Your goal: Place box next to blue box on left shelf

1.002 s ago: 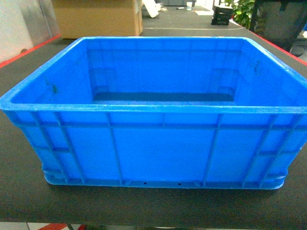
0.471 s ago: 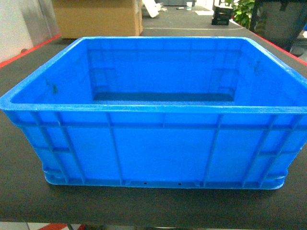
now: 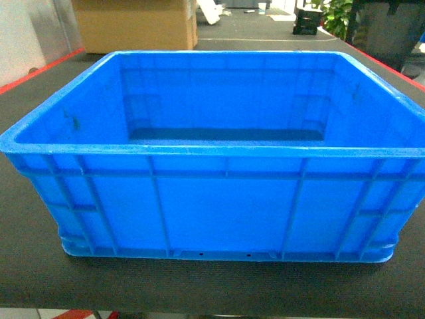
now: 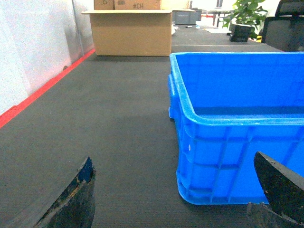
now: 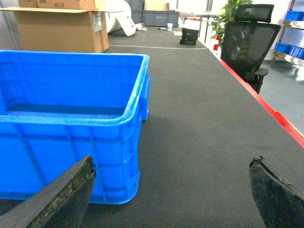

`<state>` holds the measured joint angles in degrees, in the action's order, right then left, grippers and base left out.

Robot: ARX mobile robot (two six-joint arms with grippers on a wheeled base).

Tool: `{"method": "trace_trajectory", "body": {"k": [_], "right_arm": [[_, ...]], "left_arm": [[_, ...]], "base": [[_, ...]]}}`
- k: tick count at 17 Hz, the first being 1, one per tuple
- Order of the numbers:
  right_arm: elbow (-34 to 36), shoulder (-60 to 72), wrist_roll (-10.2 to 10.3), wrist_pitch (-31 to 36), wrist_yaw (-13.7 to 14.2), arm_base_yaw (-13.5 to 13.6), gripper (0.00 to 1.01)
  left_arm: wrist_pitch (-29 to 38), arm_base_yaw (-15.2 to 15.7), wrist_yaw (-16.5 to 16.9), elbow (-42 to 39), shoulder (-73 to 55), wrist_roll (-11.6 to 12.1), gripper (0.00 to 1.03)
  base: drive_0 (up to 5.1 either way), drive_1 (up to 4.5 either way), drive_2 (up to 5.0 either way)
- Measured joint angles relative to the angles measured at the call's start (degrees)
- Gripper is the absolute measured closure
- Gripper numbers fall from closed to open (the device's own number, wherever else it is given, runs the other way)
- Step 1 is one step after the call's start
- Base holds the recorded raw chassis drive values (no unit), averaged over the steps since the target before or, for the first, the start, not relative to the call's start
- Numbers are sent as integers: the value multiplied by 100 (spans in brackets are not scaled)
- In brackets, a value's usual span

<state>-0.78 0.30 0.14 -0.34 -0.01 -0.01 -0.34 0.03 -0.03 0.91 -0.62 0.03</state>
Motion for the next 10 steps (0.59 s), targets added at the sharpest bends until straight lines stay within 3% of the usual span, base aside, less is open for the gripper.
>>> {"method": "trace_trajectory", "body": {"k": [10], "right_arm": [[0,0,0,0,0,0,3]], "left_arm": [[0,0,0,0,0,0,5]], "base": [[0,0,0]]}}
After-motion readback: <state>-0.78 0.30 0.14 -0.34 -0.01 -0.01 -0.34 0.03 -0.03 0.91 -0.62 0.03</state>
